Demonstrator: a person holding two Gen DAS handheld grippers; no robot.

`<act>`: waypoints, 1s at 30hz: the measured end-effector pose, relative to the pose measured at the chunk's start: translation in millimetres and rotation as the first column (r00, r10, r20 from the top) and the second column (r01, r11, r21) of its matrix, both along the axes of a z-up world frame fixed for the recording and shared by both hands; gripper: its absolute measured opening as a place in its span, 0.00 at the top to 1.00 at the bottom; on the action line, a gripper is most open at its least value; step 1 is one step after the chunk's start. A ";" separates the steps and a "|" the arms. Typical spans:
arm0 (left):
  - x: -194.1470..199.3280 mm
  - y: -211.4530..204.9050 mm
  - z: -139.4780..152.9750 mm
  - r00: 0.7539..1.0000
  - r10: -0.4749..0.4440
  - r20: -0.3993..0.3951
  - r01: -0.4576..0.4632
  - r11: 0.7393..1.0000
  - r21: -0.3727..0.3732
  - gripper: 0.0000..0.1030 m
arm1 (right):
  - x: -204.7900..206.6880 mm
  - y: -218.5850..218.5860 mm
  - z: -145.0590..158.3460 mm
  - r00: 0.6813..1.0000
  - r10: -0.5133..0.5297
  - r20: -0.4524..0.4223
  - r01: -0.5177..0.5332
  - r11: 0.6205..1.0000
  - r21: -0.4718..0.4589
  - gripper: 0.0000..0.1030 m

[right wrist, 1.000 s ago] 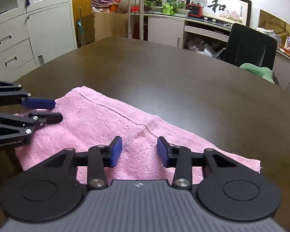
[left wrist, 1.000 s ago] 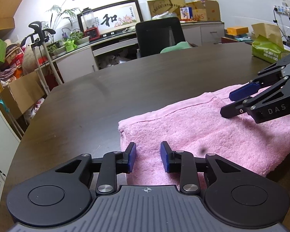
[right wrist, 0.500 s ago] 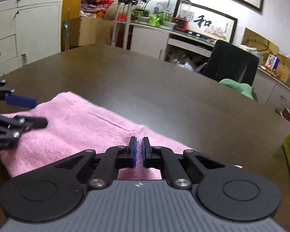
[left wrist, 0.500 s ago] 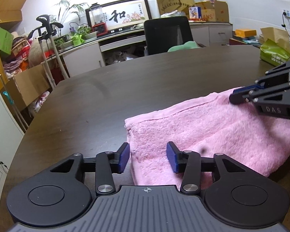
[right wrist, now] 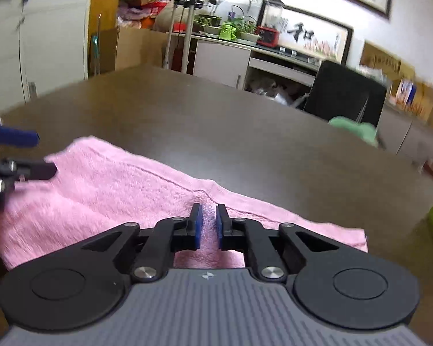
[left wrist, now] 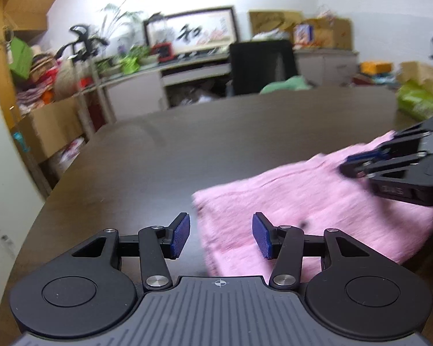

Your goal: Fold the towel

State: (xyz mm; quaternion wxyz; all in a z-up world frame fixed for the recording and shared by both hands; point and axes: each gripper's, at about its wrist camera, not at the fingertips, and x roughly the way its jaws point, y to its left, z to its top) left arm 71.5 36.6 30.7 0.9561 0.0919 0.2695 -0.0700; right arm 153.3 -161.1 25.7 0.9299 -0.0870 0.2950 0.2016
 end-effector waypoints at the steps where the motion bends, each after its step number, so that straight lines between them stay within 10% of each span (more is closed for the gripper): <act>1: -3.5 -2.7 0.9 1.000 -0.024 0.015 0.024 1.000 0.001 0.50 | -1.2 -10.2 6.7 1.000 -0.013 -0.002 0.013 0.999 0.051 0.85; 8: -9.8 -25.0 -8.6 0.992 -0.122 0.008 0.122 0.991 0.060 0.41 | -1.6 -66.5 24.1 0.996 -0.045 -0.075 0.065 0.956 0.285 0.61; 30: -3.6 -11.6 -27.3 0.996 -0.078 -0.046 0.083 0.988 0.126 0.30 | -2.2 -86.4 -8.9 0.992 -0.034 -0.118 0.049 0.991 0.125 0.48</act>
